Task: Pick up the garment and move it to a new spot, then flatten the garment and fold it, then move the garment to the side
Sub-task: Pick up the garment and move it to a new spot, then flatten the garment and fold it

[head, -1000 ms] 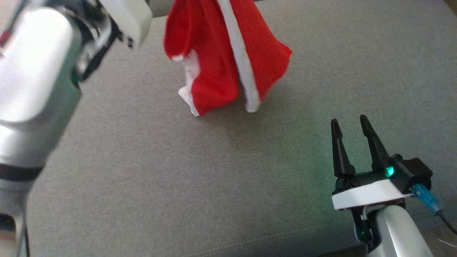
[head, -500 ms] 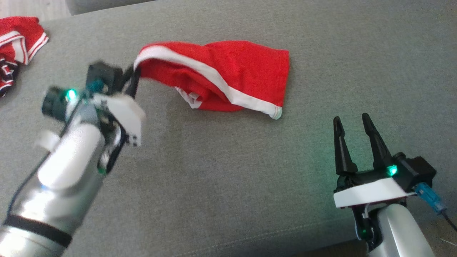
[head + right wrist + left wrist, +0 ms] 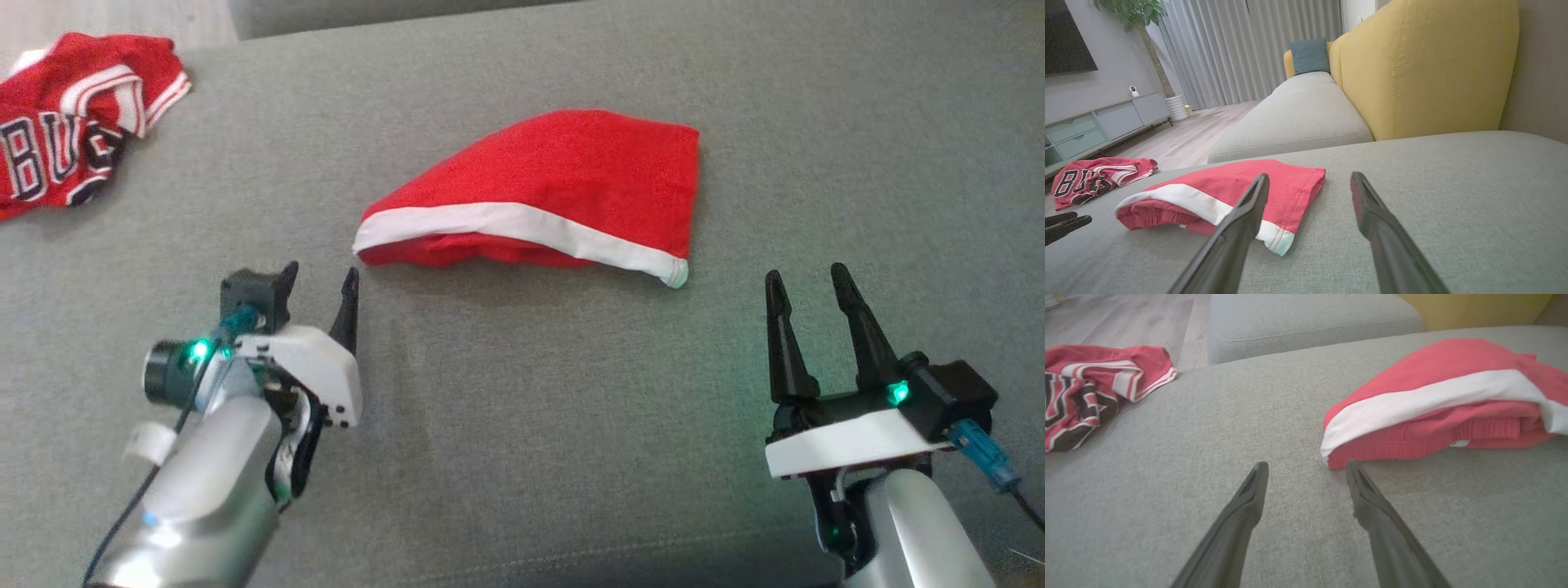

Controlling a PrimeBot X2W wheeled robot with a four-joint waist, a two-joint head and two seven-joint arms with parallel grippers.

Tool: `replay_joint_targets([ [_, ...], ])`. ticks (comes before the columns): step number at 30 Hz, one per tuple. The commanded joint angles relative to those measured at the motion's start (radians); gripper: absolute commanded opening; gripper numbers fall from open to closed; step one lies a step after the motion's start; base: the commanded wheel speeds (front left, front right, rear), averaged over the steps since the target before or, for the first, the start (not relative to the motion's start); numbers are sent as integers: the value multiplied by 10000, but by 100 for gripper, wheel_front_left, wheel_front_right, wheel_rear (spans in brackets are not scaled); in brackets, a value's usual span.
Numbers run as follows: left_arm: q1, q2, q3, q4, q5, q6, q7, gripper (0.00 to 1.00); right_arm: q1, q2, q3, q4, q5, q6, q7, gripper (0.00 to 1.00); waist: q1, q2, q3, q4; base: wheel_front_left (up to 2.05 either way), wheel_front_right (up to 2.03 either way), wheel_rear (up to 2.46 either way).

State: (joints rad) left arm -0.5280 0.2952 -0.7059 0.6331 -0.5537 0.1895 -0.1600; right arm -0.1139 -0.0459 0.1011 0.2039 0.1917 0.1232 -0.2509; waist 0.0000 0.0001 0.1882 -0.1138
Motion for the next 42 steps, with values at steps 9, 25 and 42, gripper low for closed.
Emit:
replay_joint_targets([
  [9,1025,93,1235,-2067,-496,625,-917,100,93,-43,277,-209,-246,75,-109,100,0,-1,-743,504,0,0,0],
  [25,5477,-272,3241,-6338,479,1562,-1015,100,648,-43,334,25,-434,75,-109,100,0,-1,-1930,1116,0,0,0],
  [42,6983,-1553,4996,-6749,2016,377,-1017,100,1172,-43,410,106,-302,75,-109,100,0,-1,-2125,1190,0,0,0],
])
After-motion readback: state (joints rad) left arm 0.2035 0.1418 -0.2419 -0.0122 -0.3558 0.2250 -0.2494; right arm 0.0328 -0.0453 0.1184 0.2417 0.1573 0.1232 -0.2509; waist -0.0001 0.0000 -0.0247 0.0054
